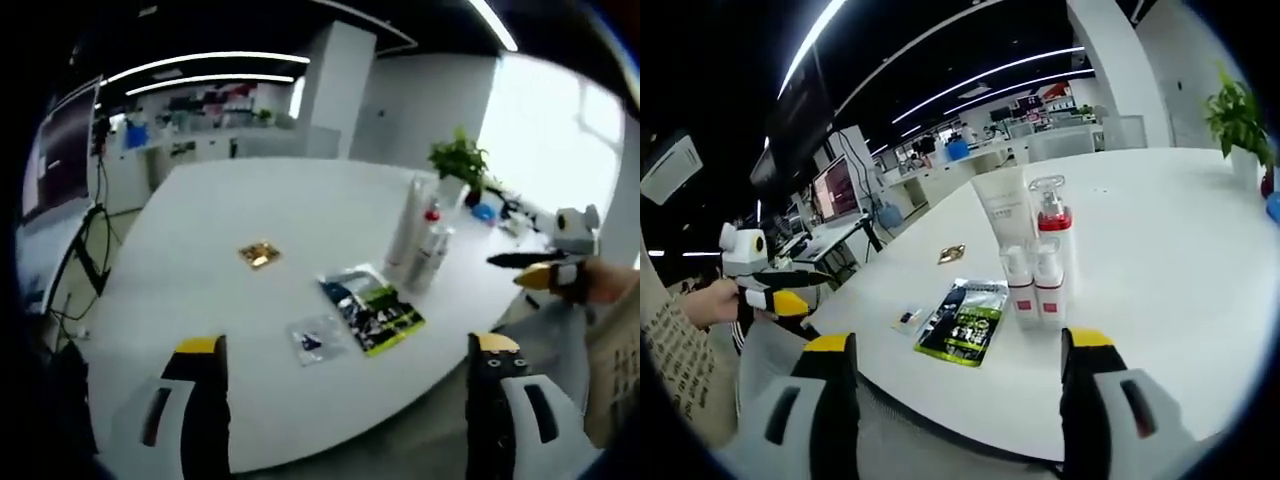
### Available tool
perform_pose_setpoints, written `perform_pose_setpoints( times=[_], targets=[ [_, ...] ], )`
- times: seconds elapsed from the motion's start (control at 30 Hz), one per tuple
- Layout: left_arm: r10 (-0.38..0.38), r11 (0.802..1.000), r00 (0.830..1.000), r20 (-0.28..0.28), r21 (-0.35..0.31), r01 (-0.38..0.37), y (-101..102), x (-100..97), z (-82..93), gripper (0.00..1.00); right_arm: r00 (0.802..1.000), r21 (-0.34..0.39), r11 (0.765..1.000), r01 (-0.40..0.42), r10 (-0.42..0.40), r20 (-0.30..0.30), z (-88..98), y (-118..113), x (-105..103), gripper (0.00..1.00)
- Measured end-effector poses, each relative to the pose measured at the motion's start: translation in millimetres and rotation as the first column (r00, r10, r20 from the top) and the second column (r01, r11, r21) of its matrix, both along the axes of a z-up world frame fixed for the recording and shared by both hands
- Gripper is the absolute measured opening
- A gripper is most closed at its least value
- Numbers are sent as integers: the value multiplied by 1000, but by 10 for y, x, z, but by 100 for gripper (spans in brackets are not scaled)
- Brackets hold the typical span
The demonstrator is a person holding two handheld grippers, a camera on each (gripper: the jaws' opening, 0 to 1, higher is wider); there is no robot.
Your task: Arrange the skincare products in the storage area until every visible bottle or jar stands upright without overlapping.
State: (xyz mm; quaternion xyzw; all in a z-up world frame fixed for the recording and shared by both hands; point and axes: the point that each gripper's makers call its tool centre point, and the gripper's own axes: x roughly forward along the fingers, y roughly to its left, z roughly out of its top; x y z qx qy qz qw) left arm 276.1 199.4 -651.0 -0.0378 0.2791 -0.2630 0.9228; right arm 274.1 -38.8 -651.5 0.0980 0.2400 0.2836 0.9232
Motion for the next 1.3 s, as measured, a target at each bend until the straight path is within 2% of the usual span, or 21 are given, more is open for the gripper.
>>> perform_pose_setpoints(
  times=[0.17,0.27,0.4,0.57,0.73,1.3],
  targets=[
    [-12,999,1000,27,-32,13,-14,-9,27,97,1000,-7,1000,-7,7,0,-7,13,-7,84],
    [-12,999,1000,18,-41,12,-3,-1,-2,97,1000,-8,1000,-8,8,1,-8,15,-12,84],
    [8,996,1000,10,-91,-7,41,3,16,97,1000,-6,1000,-5,5,3,-5,7,-11,84],
    [12,996,1000,9,-91,-12,26,3,18,97,1000,-4,1000,-1,1,4,0,7,-17,84],
    [21,992,999,31,-121,-17,-44,20,129,97,1000,-3,1000,-3,4,5,3,12,-19,84],
    [16,996,1000,25,-91,-14,-105,93,147,97,1000,0,1000,-17,17,-5,-6,30,-24,84]
  ],
)
